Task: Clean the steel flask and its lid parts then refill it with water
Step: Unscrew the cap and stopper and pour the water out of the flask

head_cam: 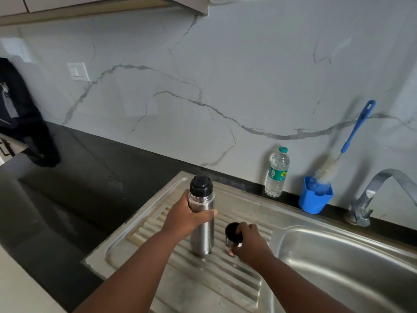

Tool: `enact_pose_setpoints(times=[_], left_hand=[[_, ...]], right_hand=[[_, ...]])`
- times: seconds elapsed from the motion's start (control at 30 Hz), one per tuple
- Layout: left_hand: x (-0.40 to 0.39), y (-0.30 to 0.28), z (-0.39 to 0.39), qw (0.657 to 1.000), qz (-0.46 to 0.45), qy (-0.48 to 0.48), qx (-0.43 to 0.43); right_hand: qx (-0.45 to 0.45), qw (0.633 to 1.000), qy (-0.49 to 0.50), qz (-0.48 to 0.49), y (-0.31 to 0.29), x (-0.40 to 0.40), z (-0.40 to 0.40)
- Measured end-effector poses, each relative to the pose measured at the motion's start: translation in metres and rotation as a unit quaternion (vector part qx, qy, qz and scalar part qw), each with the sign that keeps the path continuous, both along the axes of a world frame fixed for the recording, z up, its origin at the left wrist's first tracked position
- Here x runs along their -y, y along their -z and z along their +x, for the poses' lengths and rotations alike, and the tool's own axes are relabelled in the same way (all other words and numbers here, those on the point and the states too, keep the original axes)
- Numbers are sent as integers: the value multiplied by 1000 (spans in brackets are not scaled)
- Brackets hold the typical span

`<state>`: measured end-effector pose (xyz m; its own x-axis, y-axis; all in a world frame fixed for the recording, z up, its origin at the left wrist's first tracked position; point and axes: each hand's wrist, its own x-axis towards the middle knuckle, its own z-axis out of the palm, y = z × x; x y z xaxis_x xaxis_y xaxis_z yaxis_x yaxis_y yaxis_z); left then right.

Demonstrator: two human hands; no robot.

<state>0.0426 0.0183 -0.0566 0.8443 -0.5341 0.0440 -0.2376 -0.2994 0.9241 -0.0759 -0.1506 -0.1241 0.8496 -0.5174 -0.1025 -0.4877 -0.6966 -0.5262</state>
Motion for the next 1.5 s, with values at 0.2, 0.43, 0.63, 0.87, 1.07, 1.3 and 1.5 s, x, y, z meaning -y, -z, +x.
enact_pose_setpoints(times=[0.2,0.43,0.63,0.87,1.07,1.3,1.5], left_hand=[[-1,0,-3,1000,-4,2,-21],[-3,-3,-3,1000,-2,14,-21],[-3,-2,-1,999,-5,26,-24],[-7,-4,0,998,-2,50,-23],[-8,-5,3,997,-10,64,-36],[-9,-7,6,997,7,77,-17],[-8,-8,8,997,12,82,6]], right_hand=[[-44,999,-9,28,-9,1,-5],[23,998,-5,66,-76,3,4],[174,974,-13,146,-160,-25,27],[58,984,-125,112,-189,-58,41],[-23,983,-63,-170,-191,-77,53],[-48,977,-96,-182,-198,-80,60],[-29,975,-121,-182,-193,-71,61]])
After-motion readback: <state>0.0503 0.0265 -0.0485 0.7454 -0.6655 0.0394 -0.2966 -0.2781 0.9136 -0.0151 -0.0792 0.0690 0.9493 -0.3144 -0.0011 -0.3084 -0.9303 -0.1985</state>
